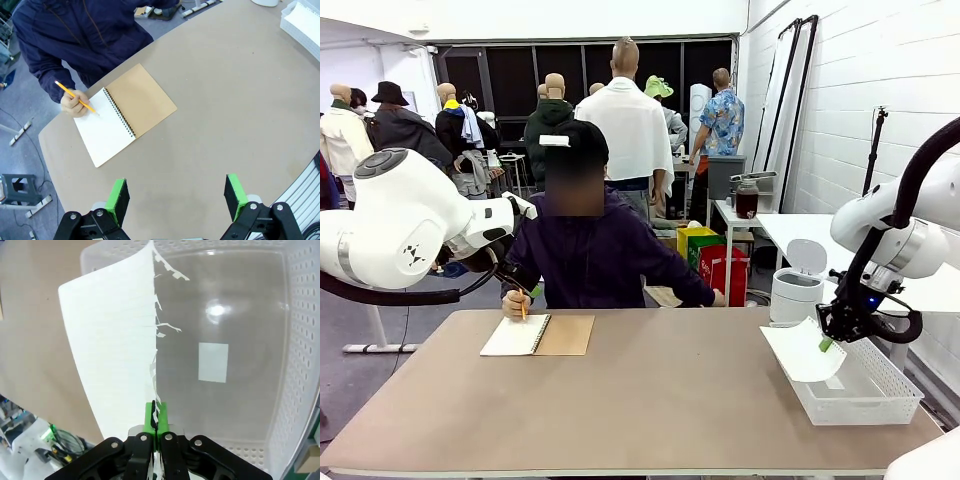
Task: Sort the paper based on its condition.
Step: If a person hands you a paper, place it in the Organizing basket , and if it's crumpled, put it in the Trash can.
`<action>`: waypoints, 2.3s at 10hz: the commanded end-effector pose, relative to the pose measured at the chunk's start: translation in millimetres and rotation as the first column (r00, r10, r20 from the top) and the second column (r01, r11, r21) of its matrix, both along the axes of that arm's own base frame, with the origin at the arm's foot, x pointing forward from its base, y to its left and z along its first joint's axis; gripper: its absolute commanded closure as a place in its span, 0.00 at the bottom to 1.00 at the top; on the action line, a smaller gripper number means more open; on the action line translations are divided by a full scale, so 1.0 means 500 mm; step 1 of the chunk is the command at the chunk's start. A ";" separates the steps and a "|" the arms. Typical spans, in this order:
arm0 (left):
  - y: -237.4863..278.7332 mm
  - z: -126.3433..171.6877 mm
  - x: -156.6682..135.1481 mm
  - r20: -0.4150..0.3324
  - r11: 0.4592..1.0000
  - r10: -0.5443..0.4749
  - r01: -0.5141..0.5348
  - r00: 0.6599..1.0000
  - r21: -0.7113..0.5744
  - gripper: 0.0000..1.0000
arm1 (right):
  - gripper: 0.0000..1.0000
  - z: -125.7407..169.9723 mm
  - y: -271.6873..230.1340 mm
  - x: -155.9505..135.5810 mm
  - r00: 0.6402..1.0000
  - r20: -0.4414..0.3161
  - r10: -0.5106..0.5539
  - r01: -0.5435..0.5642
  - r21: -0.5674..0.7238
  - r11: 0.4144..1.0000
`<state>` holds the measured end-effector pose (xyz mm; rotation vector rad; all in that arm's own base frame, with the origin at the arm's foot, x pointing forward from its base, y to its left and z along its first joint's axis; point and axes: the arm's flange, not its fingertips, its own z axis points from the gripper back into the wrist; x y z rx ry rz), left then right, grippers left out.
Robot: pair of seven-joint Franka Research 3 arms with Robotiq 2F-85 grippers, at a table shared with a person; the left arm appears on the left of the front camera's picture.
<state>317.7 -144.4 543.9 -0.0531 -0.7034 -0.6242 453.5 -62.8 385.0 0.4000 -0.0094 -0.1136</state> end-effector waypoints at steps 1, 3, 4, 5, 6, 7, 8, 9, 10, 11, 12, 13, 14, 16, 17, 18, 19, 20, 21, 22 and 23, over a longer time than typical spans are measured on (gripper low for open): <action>0.002 -0.001 0.000 -0.003 1.000 -0.009 0.009 1.000 0.000 0.00 | 1.00 -0.005 -0.018 -0.005 0.998 0.005 -0.057 0.057 -0.049 0.997; 0.002 -0.001 0.000 -0.003 1.000 -0.009 0.009 1.000 0.000 0.00 | 1.00 -0.013 -0.034 0.016 0.992 0.040 -0.122 0.125 -0.081 0.989; 0.002 -0.001 0.000 -0.003 1.000 -0.009 0.009 1.000 0.000 0.00 | 1.00 -0.018 -0.041 0.017 0.989 0.035 -0.143 0.146 -0.085 0.986; 0.002 -0.001 0.000 -0.003 1.000 -0.009 0.009 1.000 0.000 0.00 | 1.00 -0.029 -0.041 0.022 0.990 0.016 -0.141 0.141 -0.083 0.986; 0.002 -0.001 0.000 -0.003 1.000 -0.009 0.009 1.000 0.000 0.00 | 1.00 -0.038 -0.041 0.023 0.991 -0.001 -0.134 0.134 -0.083 0.988; 0.002 -0.001 0.000 -0.003 1.000 -0.009 0.009 1.000 0.000 0.00 | 1.00 -0.046 -0.041 0.033 0.991 -0.003 -0.132 0.132 -0.088 0.987; 0.002 -0.001 0.000 -0.003 1.000 -0.009 0.009 1.000 0.000 0.00 | 1.00 -0.050 -0.038 0.036 0.991 -0.013 -0.132 0.130 -0.086 0.988; 0.002 -0.001 0.000 -0.003 1.000 -0.009 0.009 1.000 0.000 0.00 | 1.00 -0.053 -0.034 0.039 0.992 -0.026 -0.123 0.121 -0.073 0.990; 0.002 -0.001 0.000 -0.003 1.000 -0.009 0.009 1.000 0.000 0.00 | 1.00 -0.053 -0.028 0.031 0.989 -0.052 -0.135 0.129 -0.097 0.987; 0.002 -0.001 0.000 -0.003 1.000 -0.009 0.009 1.000 0.000 0.00 | 1.00 -0.049 -0.025 0.025 0.988 -0.071 -0.134 0.126 -0.111 0.986; 0.002 -0.001 0.000 -0.003 1.000 -0.009 0.009 1.000 0.000 0.00 | 0.81 -0.045 -0.020 0.025 0.985 -0.088 -0.146 0.136 -0.115 0.984; 0.002 -0.001 0.000 -0.003 1.000 -0.009 0.009 1.000 0.000 0.00 | 0.62 -0.041 -0.016 0.024 0.983 -0.101 -0.151 0.137 -0.136 0.981; 0.002 -0.001 0.000 -0.003 1.000 -0.009 0.009 1.000 0.000 0.00 | 0.43 -0.038 -0.009 0.022 0.981 -0.113 -0.158 0.138 -0.162 0.977; 0.002 -0.001 0.000 -0.003 1.000 -0.009 0.009 1.000 0.000 0.00 | 0.05 -0.038 0.008 0.013 0.978 -0.130 -0.161 0.132 -0.209 0.969; 0.002 -0.001 0.000 -0.003 1.000 -0.009 0.009 1.000 0.000 0.00 | 0.00 -0.038 0.018 0.013 0.976 -0.129 -0.177 0.141 -0.249 0.958; 0.002 -0.001 0.000 -0.003 1.000 -0.009 0.009 1.000 0.000 0.00 | 0.00 -0.038 0.030 0.015 0.975 -0.120 -0.187 0.146 -0.290 0.946; 0.002 -0.001 0.000 -0.003 1.000 -0.009 0.009 1.000 0.000 0.00 | 0.00 -0.039 0.040 0.015 0.974 -0.109 -0.198 0.151 -0.333 0.931; 0.002 -0.001 0.000 -0.003 1.000 -0.009 0.009 1.000 0.000 0.00 | 0.00 -0.039 0.052 0.016 0.972 -0.086 -0.217 0.167 -0.392 0.904; 0.002 -0.001 0.000 -0.003 1.000 -0.009 0.009 1.000 0.000 0.00 | 0.00 -0.039 0.064 0.016 0.972 -0.065 -0.227 0.177 -0.438 0.882; 0.002 -0.001 0.000 -0.003 1.000 -0.009 0.009 1.000 0.000 0.00 | 0.00 -0.040 0.079 0.017 0.968 -0.028 -0.249 0.200 -0.510 0.836; 0.002 -0.001 0.000 -0.003 1.000 -0.009 0.009 1.000 0.000 0.00 | 0.00 -0.039 0.087 0.018 0.968 -0.020 -0.251 0.203 -0.531 0.823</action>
